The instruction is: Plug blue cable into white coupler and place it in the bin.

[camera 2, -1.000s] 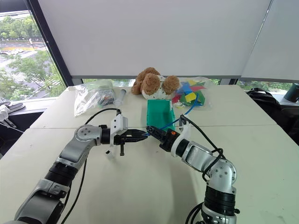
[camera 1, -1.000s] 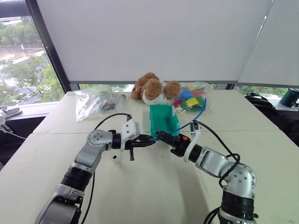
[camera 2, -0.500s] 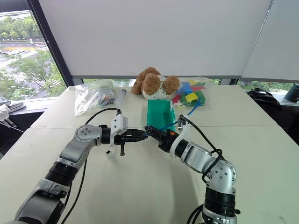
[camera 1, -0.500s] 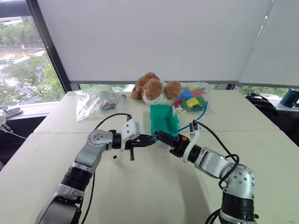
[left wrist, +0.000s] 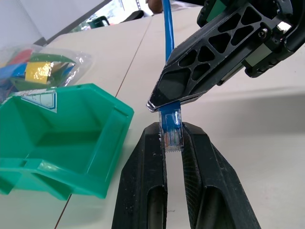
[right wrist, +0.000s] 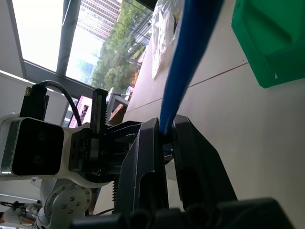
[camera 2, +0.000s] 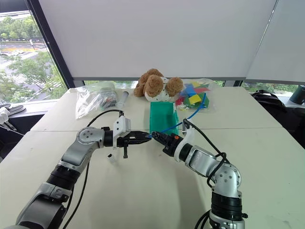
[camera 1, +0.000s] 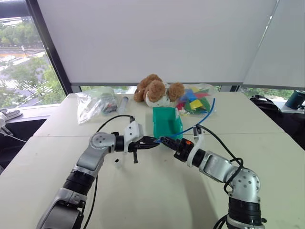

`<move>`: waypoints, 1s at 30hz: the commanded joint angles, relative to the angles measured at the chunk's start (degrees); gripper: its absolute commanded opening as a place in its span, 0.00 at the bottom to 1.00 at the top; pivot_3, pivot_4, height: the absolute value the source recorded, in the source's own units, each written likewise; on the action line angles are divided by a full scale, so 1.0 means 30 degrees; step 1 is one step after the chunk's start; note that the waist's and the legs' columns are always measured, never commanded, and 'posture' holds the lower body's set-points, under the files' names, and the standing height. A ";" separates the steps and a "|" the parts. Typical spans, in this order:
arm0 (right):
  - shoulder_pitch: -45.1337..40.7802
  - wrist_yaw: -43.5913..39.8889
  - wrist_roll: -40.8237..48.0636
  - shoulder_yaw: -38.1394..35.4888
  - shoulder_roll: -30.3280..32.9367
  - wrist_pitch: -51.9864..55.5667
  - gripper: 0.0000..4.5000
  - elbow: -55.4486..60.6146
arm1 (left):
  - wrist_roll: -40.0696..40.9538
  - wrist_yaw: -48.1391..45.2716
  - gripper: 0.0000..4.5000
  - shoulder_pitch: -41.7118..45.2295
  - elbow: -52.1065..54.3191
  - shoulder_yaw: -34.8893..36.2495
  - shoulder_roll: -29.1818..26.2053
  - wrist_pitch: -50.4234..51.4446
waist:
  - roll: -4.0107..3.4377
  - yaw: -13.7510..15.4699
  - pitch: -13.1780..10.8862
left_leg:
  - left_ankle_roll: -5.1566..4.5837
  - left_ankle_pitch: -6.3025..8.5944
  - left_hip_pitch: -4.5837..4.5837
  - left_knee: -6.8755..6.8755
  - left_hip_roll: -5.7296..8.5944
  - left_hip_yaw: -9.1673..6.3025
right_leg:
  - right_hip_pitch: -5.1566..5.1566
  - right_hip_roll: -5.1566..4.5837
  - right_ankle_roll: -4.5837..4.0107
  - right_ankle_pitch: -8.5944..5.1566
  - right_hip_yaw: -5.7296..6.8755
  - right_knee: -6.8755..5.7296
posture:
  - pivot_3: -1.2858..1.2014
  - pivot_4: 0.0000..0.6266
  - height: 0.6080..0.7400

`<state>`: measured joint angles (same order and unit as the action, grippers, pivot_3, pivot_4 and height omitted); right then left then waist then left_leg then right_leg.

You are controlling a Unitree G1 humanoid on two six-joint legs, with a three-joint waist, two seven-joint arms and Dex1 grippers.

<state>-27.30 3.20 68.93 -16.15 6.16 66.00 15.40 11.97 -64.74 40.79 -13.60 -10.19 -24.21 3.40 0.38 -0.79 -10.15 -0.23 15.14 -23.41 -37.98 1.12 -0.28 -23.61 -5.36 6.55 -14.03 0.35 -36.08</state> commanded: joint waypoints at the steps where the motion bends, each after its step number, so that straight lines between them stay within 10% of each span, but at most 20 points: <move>1: -0.0298 -0.0364 0.1189 0.0617 -0.0039 -0.0127 0.00 0.0811 | 0.0045 0.0178 0.00 0.0220 0.0343 0.0145 0.0052 -0.0009 | 0.0000 0.0000 0.0000 | 0.0000 0.0000 -0.0001 0.0000 0.0000 0.0001 | 0.0000 0.0000 0.0000 0.0000 -0.0001 0.0000 | 0.52 0.24 1.00; 4: -0.0509 -0.0275 0.1225 0.0653 0.0172 -0.0138 0.00 0.0972 | 0.0222 -0.0020 0.00 -0.0045 0.0526 0.0196 -0.0135 0.0315 | 0.0000 0.0010 0.0000 | 0.0000 0.0000 0.0000 0.0000 0.0000 0.0000 | 0.0001 0.0000 0.0000 0.0000 -0.0001 0.0001 | 0.52 0.24 1.00; 14: -0.2048 -0.1060 0.1161 0.0882 0.2809 -0.0434 0.00 0.1238 | 0.0958 -0.0056 0.99 -0.1994 0.2821 0.1308 -0.2374 0.2546 | -0.0008 -0.0012 -0.0009 | 0.0000 0.0001 -0.0009 0.0014 -0.0009 0.0001 | -0.0017 -0.0001 -0.0003 -0.0001 -0.0002 0.0007 | 0.52 0.24 1.00; 30: -0.2690 -0.5153 -0.2131 0.3398 0.5892 -0.1443 0.00 0.1500 | 0.1998 0.1158 0.99 -0.5645 0.2835 0.5135 -0.6100 0.4034 | -0.0016 0.0063 -0.0024 | -0.0003 0.0003 -0.0019 0.0032 -0.0003 0.0016 | -0.0036 -0.0060 -0.0010 -0.0005 0.0003 0.0027 | 0.52 0.24 1.00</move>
<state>-33.78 -10.78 63.32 -5.96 23.12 63.13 17.91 17.91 -61.63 24.34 -4.86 4.17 -42.44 16.70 0.33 -0.60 -10.22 -0.25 15.15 -23.47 -37.89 1.12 -0.23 -23.72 -5.55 6.52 -14.05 0.36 -36.00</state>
